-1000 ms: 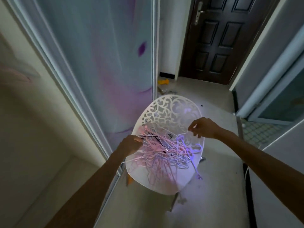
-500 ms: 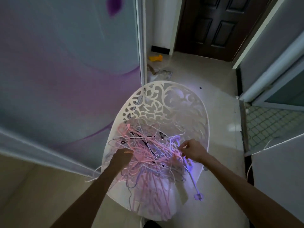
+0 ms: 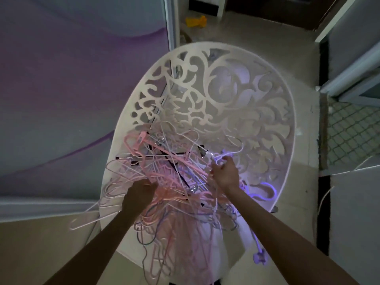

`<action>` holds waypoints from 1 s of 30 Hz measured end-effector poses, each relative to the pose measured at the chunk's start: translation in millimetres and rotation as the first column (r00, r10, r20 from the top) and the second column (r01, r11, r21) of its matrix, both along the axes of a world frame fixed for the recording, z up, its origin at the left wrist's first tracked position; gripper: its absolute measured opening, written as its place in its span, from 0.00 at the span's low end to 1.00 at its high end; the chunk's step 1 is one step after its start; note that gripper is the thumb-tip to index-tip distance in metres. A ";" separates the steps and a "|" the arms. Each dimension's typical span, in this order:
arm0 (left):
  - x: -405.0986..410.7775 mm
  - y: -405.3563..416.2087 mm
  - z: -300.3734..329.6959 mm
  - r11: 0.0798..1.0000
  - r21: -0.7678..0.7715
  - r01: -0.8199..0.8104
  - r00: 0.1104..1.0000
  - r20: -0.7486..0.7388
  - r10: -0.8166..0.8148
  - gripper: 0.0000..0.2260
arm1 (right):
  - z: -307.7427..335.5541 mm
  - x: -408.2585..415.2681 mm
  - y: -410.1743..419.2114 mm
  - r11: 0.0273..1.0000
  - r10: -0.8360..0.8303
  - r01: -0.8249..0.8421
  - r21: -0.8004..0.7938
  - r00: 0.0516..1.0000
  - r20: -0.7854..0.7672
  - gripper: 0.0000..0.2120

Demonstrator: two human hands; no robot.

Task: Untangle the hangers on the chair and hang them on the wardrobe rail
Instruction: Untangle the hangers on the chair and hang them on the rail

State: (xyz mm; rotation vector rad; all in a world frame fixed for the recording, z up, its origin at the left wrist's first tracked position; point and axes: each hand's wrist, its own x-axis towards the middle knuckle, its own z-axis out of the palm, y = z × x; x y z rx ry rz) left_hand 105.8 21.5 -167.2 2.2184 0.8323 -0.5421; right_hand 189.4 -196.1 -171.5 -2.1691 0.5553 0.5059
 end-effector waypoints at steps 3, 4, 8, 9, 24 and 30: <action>-2.0 1.2 -6.0 1.000 0.011 -0.013 0.998 0.066 0.012 0.12 | -8.0 1.7 1.8 0.993 -0.096 0.093 0.077 0.995 0.037 0.06; -1.5 2.9 -6.7 1.000 0.004 -0.003 0.997 0.083 0.002 0.12 | -6.4 -0.8 4.9 0.975 -0.148 0.140 0.172 0.988 0.036 0.09; 4.4 2.1 -1.1 1.000 0.009 0.018 0.995 0.095 -0.019 0.12 | 9.6 -10.2 11.1 0.817 -0.206 0.235 0.526 0.972 -0.115 0.09; 6.4 2.1 0.3 1.000 0.001 0.012 0.996 0.091 -0.012 0.12 | 14.4 -8.0 8.5 0.757 -0.221 0.280 0.591 0.960 -0.173 0.10; 4.2 22.4 84.9 0.914 -0.104 -0.392 0.786 0.479 0.392 0.14 | 89.6 -13.1 -46.3 0.627 0.155 0.059 0.777 0.968 -0.199 0.13; 9.3 18.5 167.4 0.971 0.162 0.176 0.931 0.293 -0.218 0.22 | 123.2 6.4 -29.1 0.693 0.559 -0.512 0.509 0.826 0.070 0.11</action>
